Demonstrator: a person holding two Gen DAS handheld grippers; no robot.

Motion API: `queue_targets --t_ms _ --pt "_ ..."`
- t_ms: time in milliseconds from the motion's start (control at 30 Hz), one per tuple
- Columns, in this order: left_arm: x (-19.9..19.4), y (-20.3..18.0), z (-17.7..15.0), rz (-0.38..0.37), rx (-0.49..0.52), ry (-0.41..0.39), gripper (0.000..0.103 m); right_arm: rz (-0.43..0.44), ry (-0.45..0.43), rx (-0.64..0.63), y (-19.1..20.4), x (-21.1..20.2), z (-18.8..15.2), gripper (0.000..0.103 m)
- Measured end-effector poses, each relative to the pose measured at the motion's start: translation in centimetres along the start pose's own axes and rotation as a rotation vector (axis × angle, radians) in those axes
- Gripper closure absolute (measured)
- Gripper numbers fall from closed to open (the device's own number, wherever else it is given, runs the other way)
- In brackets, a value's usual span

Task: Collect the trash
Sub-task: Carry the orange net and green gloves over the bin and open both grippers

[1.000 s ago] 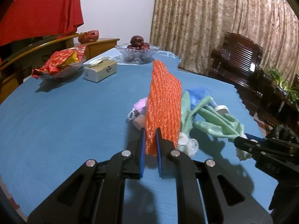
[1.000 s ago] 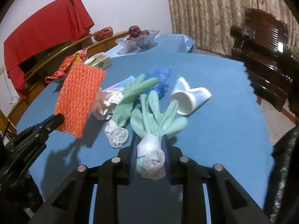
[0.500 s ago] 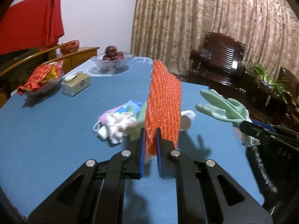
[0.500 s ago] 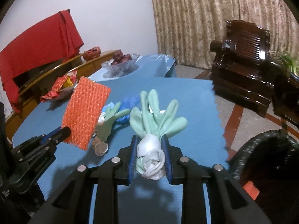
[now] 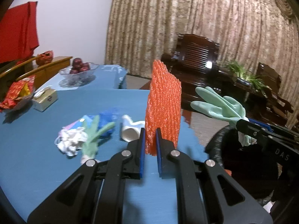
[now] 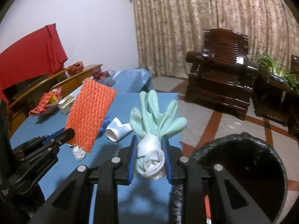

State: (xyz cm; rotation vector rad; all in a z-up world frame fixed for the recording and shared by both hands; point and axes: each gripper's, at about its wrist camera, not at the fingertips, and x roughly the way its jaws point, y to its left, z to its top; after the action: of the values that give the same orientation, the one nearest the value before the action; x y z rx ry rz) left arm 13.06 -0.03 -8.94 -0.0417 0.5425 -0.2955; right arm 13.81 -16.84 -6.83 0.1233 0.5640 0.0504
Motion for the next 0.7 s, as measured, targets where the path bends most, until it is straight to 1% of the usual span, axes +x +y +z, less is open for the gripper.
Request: queue_targets --t_ms 367,700 --pt "0.9 -7.1 0.1 -0.144 0.071 0.006 0.093 -0.136 -0.012 0.050 -6.6 -4.0 -1.2 0.077" --pt "2.7 -13.8 -0.6 -0.263 0.140 0.041 0.093 -0.259 -0.008 0.120 -12.0 -6.5 -2.7 0.077"
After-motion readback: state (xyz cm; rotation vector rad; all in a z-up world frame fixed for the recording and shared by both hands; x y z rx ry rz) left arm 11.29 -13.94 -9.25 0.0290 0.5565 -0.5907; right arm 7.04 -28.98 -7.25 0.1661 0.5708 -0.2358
